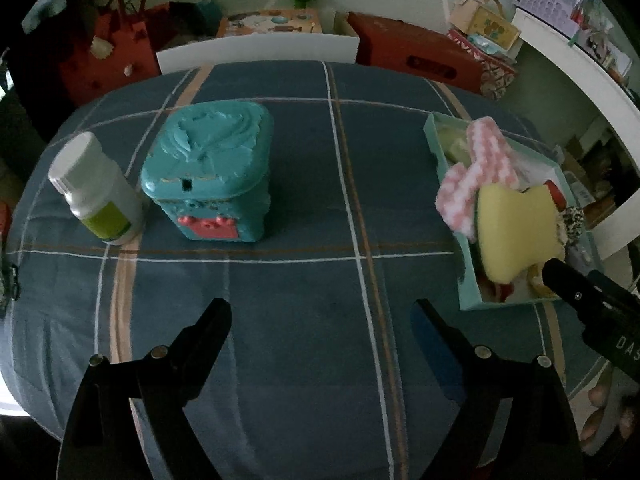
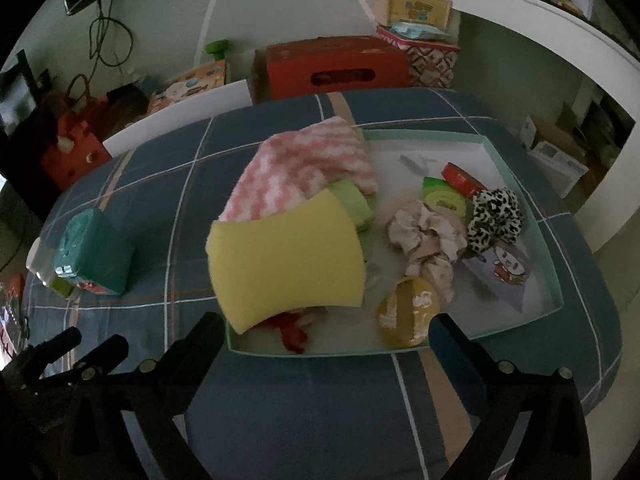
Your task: Organize soft objects
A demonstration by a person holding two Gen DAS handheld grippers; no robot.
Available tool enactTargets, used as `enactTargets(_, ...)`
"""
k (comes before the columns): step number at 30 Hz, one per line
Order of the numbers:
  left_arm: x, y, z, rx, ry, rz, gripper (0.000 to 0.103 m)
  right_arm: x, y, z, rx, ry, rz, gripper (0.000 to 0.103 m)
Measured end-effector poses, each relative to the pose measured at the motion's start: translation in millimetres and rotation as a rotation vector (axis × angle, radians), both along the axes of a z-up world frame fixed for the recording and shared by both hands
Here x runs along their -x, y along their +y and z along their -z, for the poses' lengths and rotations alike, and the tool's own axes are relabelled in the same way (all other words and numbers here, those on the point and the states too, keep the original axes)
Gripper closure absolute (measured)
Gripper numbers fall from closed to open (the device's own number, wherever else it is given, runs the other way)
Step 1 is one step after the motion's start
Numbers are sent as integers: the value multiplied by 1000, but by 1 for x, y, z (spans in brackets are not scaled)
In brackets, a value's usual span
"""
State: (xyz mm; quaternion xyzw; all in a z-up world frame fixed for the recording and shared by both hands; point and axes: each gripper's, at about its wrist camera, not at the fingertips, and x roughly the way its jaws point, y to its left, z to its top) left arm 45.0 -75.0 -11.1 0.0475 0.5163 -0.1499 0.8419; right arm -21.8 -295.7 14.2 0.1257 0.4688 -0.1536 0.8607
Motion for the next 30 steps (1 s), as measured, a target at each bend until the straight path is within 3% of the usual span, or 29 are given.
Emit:
enactTargets(14,0,4,3,-91,-11,-72,12,-5,7,3,2,6,-32,0)
enactTargets(30,-3,-2,10,-109,13,-67,12,-10,5,11,-3,20,-42,0)
